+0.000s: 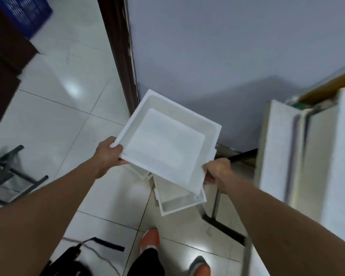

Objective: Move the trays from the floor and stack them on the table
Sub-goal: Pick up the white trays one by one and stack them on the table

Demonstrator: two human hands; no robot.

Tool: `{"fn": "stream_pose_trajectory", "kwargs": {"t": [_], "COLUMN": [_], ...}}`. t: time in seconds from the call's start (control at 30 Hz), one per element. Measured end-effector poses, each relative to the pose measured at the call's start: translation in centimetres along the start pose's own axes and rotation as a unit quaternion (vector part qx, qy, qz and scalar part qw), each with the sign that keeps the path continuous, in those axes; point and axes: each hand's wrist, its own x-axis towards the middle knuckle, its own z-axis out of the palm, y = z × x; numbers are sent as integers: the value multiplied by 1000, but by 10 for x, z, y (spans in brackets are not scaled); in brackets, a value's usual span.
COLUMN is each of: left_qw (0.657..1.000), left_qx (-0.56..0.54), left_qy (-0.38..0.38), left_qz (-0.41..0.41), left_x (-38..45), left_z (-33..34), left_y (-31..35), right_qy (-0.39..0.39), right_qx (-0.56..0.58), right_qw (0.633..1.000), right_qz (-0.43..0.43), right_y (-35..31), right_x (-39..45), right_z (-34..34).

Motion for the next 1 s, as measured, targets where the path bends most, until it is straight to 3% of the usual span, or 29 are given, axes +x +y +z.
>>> {"fn": "stream_pose_trajectory", "kwargs": {"t": [0.33, 0.47, 0.57, 0.67, 0.83, 1.0], "left_qw": [994, 990, 987, 975, 952, 951], "left_qx": [53, 73, -34, -92, -6, 70], "left_qy": [-70, -63, -13, -19, -77, -124], "left_qz": [62, 99, 153, 200, 297, 276], "left_x": [-218, -275, -308, -337, -377, -396], "left_z": [-22, -5, 35, 101, 219, 299], "left_y": [124, 152, 171, 179, 165, 127], "right_qy": [42, 62, 66, 49, 56, 172], "right_qx": [6, 51, 37, 81, 259, 255], "right_qw": [983, 979, 976, 974, 952, 942], "right_qz": [-177, -189, -205, -207, -154, -133], "right_y": [-49, -38, -20, 8, 60, 114], "right_x": [-203, -239, -251, -258, -237, -203], "right_z": [-163, -237, -283, -313, -351, -403]}}
